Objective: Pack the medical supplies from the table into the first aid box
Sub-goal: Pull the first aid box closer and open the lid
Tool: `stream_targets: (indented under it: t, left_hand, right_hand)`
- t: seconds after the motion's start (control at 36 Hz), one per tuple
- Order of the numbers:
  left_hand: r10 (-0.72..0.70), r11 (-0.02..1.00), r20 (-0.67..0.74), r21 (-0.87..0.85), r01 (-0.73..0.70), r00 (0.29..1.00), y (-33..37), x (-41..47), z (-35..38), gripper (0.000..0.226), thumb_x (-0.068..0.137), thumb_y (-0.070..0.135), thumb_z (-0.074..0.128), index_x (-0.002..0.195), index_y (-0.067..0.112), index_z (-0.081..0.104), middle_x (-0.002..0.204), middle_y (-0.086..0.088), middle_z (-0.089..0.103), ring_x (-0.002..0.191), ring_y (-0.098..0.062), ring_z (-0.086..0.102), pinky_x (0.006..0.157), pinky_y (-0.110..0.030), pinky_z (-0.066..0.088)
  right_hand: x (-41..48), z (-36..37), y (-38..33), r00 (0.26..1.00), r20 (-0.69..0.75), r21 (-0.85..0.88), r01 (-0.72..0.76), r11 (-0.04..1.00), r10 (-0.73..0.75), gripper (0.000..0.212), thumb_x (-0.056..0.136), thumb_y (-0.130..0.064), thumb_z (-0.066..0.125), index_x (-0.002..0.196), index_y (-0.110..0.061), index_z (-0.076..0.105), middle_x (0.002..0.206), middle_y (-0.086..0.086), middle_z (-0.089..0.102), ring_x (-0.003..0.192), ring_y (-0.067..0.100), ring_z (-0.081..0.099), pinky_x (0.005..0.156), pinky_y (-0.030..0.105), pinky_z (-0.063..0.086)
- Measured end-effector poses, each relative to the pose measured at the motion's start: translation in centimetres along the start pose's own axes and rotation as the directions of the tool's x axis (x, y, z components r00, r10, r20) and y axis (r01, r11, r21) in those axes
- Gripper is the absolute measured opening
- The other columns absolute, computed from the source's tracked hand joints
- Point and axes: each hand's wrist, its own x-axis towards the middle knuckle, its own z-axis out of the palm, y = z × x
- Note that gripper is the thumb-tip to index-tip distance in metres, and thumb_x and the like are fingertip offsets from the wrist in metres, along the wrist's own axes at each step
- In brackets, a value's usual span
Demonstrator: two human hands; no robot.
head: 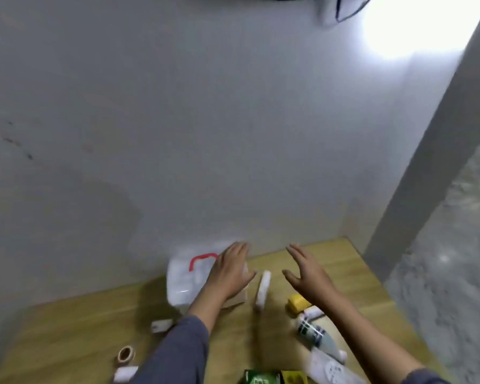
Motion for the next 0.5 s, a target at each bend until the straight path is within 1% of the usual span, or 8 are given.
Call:
stream_targets:
  t: [0.11,0.19,0.25,0.31,0.36,0.42,0.5]
  left_hand:
    - [-0.053,0.998,-0.032,-0.041,0.051,0.998,-7.1,-3.6,-0.3,0.064,0.088,0.04,0.055,0.143,0.019,0.029,0.153,0.001,0.027,0.143,-0.014,0.016,0.116,-0.029,0.015]
    - [-0.093,0.994,-0.028,-0.064,0.091,0.995,-11.6,-6.1,0.3,0.069,0.088,0.041,0.054,0.146,0.02,0.024,0.156,0.002,0.019,0.145,-0.013,0.009,0.117,-0.031,0.011]
    - [-0.104,0.992,-0.022,-0.075,0.102,0.994,-14.0,-7.5,1.1,0.073,0.088,0.043,0.054,0.148,0.021,0.019,0.158,0.005,0.012,0.145,-0.01,0.002,0.118,-0.032,0.009]
    - [-0.094,0.993,-0.001,-0.071,0.094,0.996,-15.9,-8.5,1.9,0.077,0.087,0.046,0.055,0.149,0.023,0.015,0.158,0.009,0.005,0.143,-0.006,-0.006,0.119,-0.034,0.007]
    - [-0.065,0.996,0.004,-0.056,0.065,0.998,-17.2,-8.8,2.5,0.081,0.085,0.046,0.058,0.149,0.024,0.012,0.155,0.013,-0.003,0.142,-0.005,-0.011,0.119,-0.036,0.009]
    - [-0.045,0.997,-0.012,-0.065,0.044,0.999,-17.8,-8.8,3.1,0.083,0.084,0.044,0.06,0.148,0.026,0.011,0.153,0.015,-0.009,0.141,-0.005,-0.014,0.119,-0.032,0.006]
    - [-0.031,0.995,-0.068,-0.093,0.024,0.997,-18.0,-8.5,3.7,0.084,0.083,0.039,0.063,0.148,0.027,0.012,0.154,0.014,-0.007,0.14,-0.004,-0.015,0.113,-0.026,0.002]
  right_hand:
    - [1.0,4.7,-5.0,0.987,0.059,0.022,0.145,0.989,-0.146,0.058,0.088,-0.028,0.058,0.14,-0.016,0.036,0.149,0.002,0.035,0.137,0.017,0.033,0.11,0.026,0.029]
    - [1.3,8.1,-8.0,0.967,0.092,-0.008,0.24,0.971,-0.239,0.058,0.088,-0.031,0.057,0.14,-0.019,0.035,0.15,-0.001,0.034,0.138,0.015,0.032,0.113,0.031,0.031]
    - [1.5,10.0,-9.3,0.949,0.127,-0.049,0.295,0.954,-0.287,0.06,0.087,-0.032,0.058,0.14,-0.019,0.035,0.15,0.0,0.035,0.139,0.017,0.031,0.115,0.036,0.03]
    - [1.6,11.7,-9.9,0.925,0.152,-0.114,0.366,0.923,-0.348,0.06,0.085,-0.033,0.061,0.138,-0.017,0.038,0.148,0.003,0.039,0.137,0.022,0.034,0.114,0.038,0.03]
    - [2.0,13.1,-9.6,0.897,0.14,-0.21,0.44,0.873,-0.418,0.063,0.08,-0.036,0.065,0.135,-0.017,0.041,0.142,0.007,0.046,0.132,0.026,0.043,0.109,0.039,0.034]
    - [2.4,14.0,-9.3,0.887,0.13,-0.309,0.462,0.832,-0.444,0.071,0.072,-0.039,0.07,0.133,-0.018,0.041,0.136,0.007,0.052,0.127,0.027,0.049,0.105,0.042,0.038]
    - [2.7,14.9,-9.2,0.884,0.119,-0.425,0.457,0.781,-0.452,0.084,0.062,-0.043,0.078,0.132,-0.018,0.041,0.132,0.007,0.056,0.123,0.025,0.054,0.103,0.043,0.038]
